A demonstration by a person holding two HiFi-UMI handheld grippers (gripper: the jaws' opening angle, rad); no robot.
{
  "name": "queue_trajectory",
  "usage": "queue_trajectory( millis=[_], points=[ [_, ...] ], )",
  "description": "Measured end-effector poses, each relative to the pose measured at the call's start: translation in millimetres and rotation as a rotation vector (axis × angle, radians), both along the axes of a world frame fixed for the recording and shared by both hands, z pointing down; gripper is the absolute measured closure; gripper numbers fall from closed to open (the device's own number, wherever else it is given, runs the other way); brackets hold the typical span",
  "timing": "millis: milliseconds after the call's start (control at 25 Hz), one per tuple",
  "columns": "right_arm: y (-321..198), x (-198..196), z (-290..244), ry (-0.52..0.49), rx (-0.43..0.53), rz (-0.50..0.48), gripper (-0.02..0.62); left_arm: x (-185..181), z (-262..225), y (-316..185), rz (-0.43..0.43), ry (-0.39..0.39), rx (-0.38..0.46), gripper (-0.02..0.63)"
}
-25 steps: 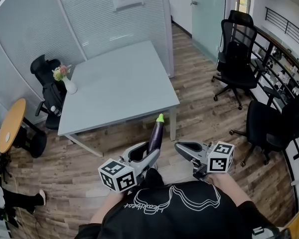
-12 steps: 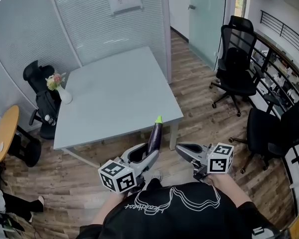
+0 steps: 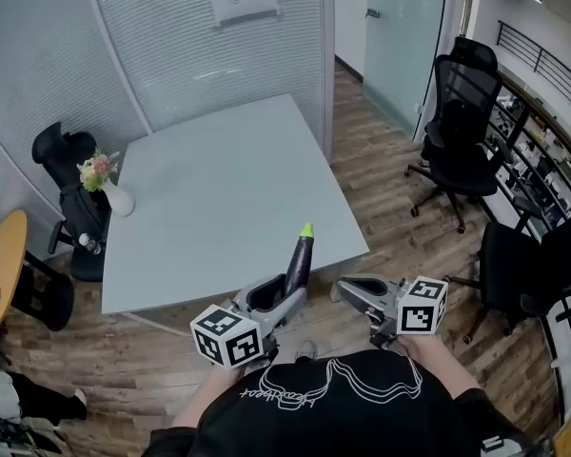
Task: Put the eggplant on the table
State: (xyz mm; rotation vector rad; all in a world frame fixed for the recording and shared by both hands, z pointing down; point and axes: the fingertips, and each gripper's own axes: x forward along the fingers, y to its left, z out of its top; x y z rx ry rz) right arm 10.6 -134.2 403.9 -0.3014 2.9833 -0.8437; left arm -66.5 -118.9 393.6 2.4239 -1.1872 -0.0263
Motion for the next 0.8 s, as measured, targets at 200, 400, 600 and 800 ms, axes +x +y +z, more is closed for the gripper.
queue_trajectory(
  millis=[200, 400, 600, 800],
  points=[
    [-38, -27, 0, 0.014, -0.008, 0.018, 0.586, -28, -1, -42, 0.015, -0.008, -0.006, 0.397],
    [-70, -52, -1, 0.007, -0.008, 0.033, 0.587, -56, 0, -77, 0.027, -0.014, -0.012, 0.397],
    [-98, -71, 7, 0.023, -0.025, 0.060, 0.586, -77, 9, -107, 0.031, -0.024, -0.024, 0.397],
    [-118, -84, 15, 0.013, -0.043, 0.077, 0.586, -91, 26, -130, 0.039, -0.048, -0.043, 0.397]
  ],
)
